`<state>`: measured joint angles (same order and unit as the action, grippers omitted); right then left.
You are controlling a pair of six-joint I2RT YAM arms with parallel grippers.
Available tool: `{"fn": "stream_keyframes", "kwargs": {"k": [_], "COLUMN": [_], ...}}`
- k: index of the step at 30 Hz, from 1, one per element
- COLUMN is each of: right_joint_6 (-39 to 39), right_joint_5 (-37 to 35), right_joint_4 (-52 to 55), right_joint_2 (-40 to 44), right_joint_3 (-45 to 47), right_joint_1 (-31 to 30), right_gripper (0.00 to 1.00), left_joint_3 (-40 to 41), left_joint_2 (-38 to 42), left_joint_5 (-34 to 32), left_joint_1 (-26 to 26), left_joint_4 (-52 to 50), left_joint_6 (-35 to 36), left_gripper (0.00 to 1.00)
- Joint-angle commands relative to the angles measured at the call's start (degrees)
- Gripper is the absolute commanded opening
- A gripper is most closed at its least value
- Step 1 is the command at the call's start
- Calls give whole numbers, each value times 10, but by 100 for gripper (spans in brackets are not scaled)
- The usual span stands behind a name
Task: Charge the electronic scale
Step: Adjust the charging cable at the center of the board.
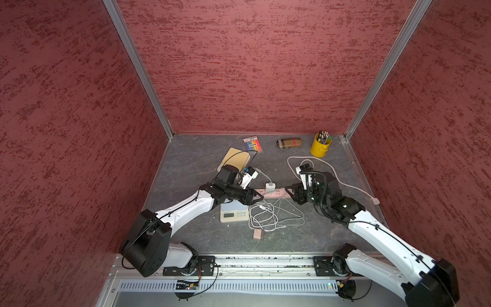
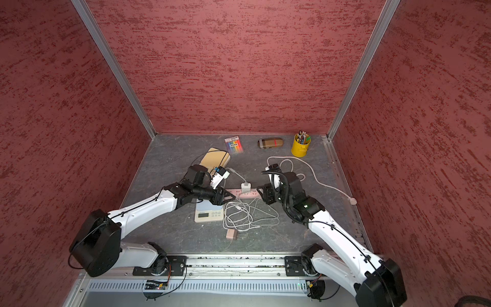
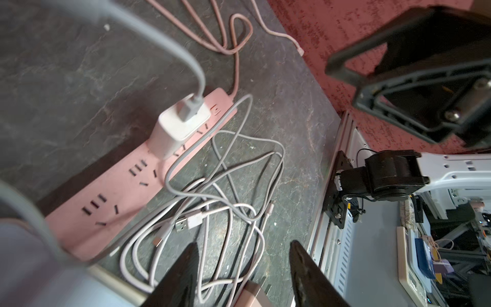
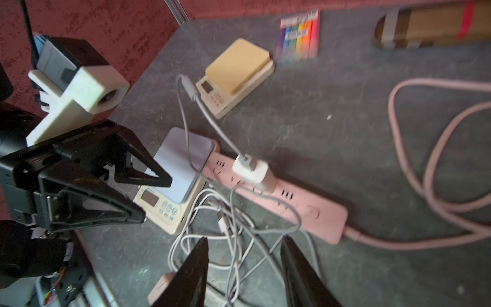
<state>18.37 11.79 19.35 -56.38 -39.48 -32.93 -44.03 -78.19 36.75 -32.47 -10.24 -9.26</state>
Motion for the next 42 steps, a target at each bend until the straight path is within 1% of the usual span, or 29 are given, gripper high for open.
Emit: {"fn": "stream_keyframes", "kwargs": {"k": [1, 4, 7, 11, 14, 17, 20, 22, 26, 28, 30, 34, 38, 42], "right_joint_6": [152, 211, 239, 276, 297, 291, 269, 256, 236, 212, 183, 143, 87, -21], "right_joint_5": [-100, -126, -124, -146, -173, -190, -187, -188, -194, -168, -128, -81, -99, -112], "right_joint_4": [127, 136, 114, 122, 147, 150, 137, 130, 121, 100, 75, 44, 40, 61], "right_joint_2": [-34, -50, -64, -115, -151, -162, -152, -143, -137, -127, -113, -79, -85, -152], "right_joint_3": [-1, 20, 48, 56, 61, 75, 85, 84, 66, 51, 40, 29, 11, -36], "right_joint_1": [-58, -89, -92, -91, -78, -37, 26, 69, 118, 118, 117, 90, 37, -2], "right_gripper": [49, 49, 49, 50, 52, 54, 54, 51, 50, 51, 49, 46, 44, 46], "left_joint_3": [25, 40, 47, 51, 51, 55, 56, 56, 58, 57, 58, 56, 47, 44], "left_joint_2": [15, 24, 31, 40, 49, 57, 62, 64, 65, 63, 60, 45, 27, 18], "left_joint_5": [-38, -57, -72, -79, -89, -91, -86, -85, -80, -76, -74, -64, -57, -49], "left_joint_1": [-9, -24, -33, -34, -33, -27, -15, -8, 4, 3, 2, 0, -2, -2], "left_joint_4": [15, 9, 1, -13, -28, -33, -32, -35, -33, -36, -36, -21, -9, 3], "left_joint_6": [-20, -15, -10, -2, 8, 15, 18, 19, 23, 33, 41, 41, 34, 26], "left_gripper": [55, 55, 55, 55, 55, 55, 55, 55, 55, 55, 53, 49, 48, 49]}}
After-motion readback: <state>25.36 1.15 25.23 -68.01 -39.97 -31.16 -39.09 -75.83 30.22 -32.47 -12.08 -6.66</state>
